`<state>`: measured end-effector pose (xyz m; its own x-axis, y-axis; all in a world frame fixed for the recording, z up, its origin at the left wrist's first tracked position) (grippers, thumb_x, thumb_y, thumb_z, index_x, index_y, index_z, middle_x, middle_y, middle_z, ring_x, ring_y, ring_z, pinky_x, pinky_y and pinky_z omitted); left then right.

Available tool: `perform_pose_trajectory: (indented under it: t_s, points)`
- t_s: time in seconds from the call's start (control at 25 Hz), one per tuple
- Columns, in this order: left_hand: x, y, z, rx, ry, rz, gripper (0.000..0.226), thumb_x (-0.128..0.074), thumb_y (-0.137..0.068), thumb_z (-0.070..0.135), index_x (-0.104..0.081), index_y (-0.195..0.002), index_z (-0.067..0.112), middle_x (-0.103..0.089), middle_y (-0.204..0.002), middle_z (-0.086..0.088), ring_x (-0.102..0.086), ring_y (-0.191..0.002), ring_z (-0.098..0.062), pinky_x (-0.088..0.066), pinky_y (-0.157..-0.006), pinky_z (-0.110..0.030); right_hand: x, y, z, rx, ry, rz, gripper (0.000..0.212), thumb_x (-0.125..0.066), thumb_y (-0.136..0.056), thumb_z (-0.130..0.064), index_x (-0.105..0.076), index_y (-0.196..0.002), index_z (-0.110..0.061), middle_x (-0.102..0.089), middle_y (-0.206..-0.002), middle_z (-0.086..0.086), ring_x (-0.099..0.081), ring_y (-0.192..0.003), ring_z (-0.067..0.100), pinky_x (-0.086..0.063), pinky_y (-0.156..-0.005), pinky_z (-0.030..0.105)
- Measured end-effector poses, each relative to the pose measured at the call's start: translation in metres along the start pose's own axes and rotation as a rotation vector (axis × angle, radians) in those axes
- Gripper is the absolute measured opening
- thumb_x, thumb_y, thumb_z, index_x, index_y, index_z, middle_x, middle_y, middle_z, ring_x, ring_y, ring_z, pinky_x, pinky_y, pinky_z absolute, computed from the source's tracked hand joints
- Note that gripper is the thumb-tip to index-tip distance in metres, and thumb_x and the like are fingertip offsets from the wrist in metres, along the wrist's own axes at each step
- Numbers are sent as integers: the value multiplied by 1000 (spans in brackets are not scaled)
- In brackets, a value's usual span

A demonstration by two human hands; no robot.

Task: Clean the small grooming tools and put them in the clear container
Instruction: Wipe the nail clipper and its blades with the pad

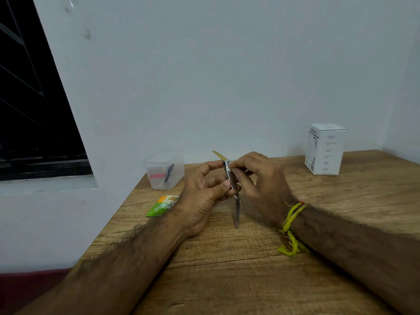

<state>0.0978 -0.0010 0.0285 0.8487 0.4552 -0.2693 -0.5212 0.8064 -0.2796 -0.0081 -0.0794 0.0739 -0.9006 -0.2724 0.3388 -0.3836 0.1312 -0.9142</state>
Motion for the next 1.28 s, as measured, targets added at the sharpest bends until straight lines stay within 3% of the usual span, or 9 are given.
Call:
perform_pose_trajectory:
  t_s: [0.24, 0.44, 0.68, 0.84, 1.0, 1.28]
  points:
    - [-2, -1, 0, 12, -48, -8, 47, -63, -88, -14, -58, -128, 11, -70, -101, -19, -72, -80, -21, -61, -70, -33, -1, 0, 1, -5, 35, -12, 10, -66, -87, -3, -73, -95, -5, -66, -87, 2, -62, -80, 16, -54, -69, 39]
    - [-3, 0, 0, 16, -24, -16, 48, -65, -89, -11, -58, -131, 13, -72, -95, -13, -72, -85, -24, -61, -78, -45, 1, 1, -4, 47, 55, -10, 9, -68, -88, 1, -72, -95, -4, -68, -86, 4, -63, -79, 17, -52, -73, 33]
    - [-2, -2, -4, 42, 45, -32, 48, -64, -89, -11, -58, -132, 10, -72, -95, -17, -72, -86, -25, -62, -78, -41, -1, 2, -6, 74, 101, -14, 11, -70, -86, 4, -72, -94, -3, -69, -85, 6, -64, -79, 16, -50, -76, 25]
    - [1, -5, -6, 59, 31, -47, 51, -66, -89, -9, -59, -134, 12, -71, -104, -20, -72, -91, -28, -62, -80, -43, 0, 1, -5, 45, 84, 11, 9, -68, -87, 4, -72, -93, -3, -69, -84, 5, -64, -78, 16, -51, -74, 27]
    - [-3, -4, -6, 66, -3, -54, 52, -65, -89, -10, -58, -137, 11, -71, -115, -24, -74, -92, -25, -63, -76, -37, 2, 3, -4, 57, 93, 0, 8, -67, -88, 2, -71, -93, -2, -68, -84, 5, -62, -77, 15, -51, -73, 27]
    - [-3, -3, -6, 64, -21, -39, 58, -65, -89, -9, -54, -142, 12, -73, -104, -17, -75, -88, -22, -63, -74, -33, 3, 5, 2, 41, 58, -59, 10, -68, -88, 1, -71, -95, -5, -66, -84, 2, -62, -78, 14, -50, -75, 27]
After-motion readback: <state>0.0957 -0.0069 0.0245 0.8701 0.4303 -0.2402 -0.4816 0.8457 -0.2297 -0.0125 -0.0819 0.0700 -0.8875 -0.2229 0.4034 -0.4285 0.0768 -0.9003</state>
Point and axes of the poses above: each hand's wrist, its own y-axis away from the middle knuckle, its own x-axis out of the back of the hand, z = x × y, the point moved 8 cm from there along -y, towards the middle knuckle
